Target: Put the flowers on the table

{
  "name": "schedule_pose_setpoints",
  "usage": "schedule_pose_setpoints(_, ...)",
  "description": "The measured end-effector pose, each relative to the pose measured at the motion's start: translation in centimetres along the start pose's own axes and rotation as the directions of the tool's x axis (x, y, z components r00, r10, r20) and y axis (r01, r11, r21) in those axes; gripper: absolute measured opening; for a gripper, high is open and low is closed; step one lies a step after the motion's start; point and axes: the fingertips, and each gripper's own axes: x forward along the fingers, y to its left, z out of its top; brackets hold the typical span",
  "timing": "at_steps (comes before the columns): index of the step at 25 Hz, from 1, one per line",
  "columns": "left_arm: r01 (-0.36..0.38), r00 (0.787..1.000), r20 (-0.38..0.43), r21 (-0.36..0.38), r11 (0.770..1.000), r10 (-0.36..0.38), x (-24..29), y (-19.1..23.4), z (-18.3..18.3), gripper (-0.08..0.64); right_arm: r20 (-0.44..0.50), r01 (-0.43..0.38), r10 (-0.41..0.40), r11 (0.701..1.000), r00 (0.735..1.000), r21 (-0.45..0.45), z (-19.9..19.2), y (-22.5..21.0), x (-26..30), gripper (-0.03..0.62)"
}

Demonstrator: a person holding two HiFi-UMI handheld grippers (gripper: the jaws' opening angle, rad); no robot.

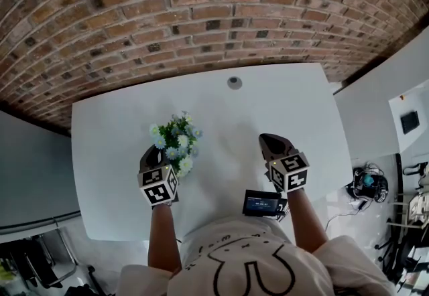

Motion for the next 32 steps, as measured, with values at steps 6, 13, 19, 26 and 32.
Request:
schedule_pose_setpoints(6,-0.006,1.000,-0.001,-0.047,0.999,0.006,0.0,0.5,-0.1,0.096,0.006,-0.007,0.007,1.000,1.000,-0.007,0.3,-0.1,0.0,0.014)
schedule_pose_setpoints(13,-0.023,1.000,0.010,-0.043,0.999,0.024,-0.9,0.7,0.0,0.117,0.031,0.002,-0.002,1.000,1.000,-0.009,0.9,-0.8,-0.8,0.014)
schedule_pose_setpoints(19,-0.054,0.998,0.022,-0.051,0.997,0.055,-3.0,0.8,-0.2,0.100,0.047,-0.009,0.010,1.000,0.999,-0.022,1.1,-0.4,-2.1,0.014)
schedule_pose_setpoints(26,-0.094,0.995,0.032,-0.067,0.993,0.096,-6.1,0.5,-0.9,0.056,0.057,-0.022,0.024,0.999,0.998,-0.038,0.6,0.2,-4.3,0.014)
schedule_pose_setpoints(32,-0.097,0.993,0.066,-0.050,0.994,0.100,-8.7,-1.4,-1.0,0.012,0.068,-0.048,0.051,0.998,0.996,-0.050,-0.2,0.3,-6.5,0.014)
